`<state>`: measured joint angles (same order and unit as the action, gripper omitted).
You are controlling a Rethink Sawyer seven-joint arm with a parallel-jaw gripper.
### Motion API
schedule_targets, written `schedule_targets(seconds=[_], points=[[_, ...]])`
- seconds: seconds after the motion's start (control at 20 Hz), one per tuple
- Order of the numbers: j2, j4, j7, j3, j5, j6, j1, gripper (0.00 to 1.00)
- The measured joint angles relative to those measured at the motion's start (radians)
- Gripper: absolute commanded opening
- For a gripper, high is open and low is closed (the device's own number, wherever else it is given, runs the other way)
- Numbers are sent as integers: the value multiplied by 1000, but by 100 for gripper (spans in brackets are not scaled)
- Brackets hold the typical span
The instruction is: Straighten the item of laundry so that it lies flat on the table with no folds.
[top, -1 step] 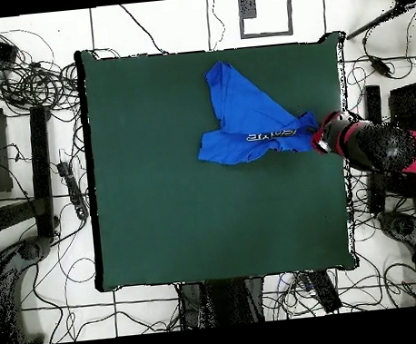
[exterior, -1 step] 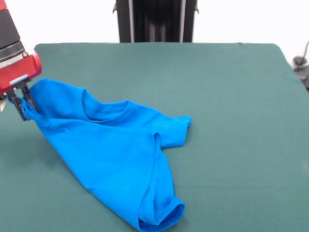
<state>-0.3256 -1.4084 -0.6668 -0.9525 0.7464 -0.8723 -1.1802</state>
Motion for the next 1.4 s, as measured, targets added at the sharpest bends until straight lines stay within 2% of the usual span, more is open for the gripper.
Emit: schedule_targets(seconds=[1.35, 1.4], points=[[0, 6, 0, 0, -38, 0, 3, 0], [0, 6, 0, 0, -40, 0, 3, 100]])
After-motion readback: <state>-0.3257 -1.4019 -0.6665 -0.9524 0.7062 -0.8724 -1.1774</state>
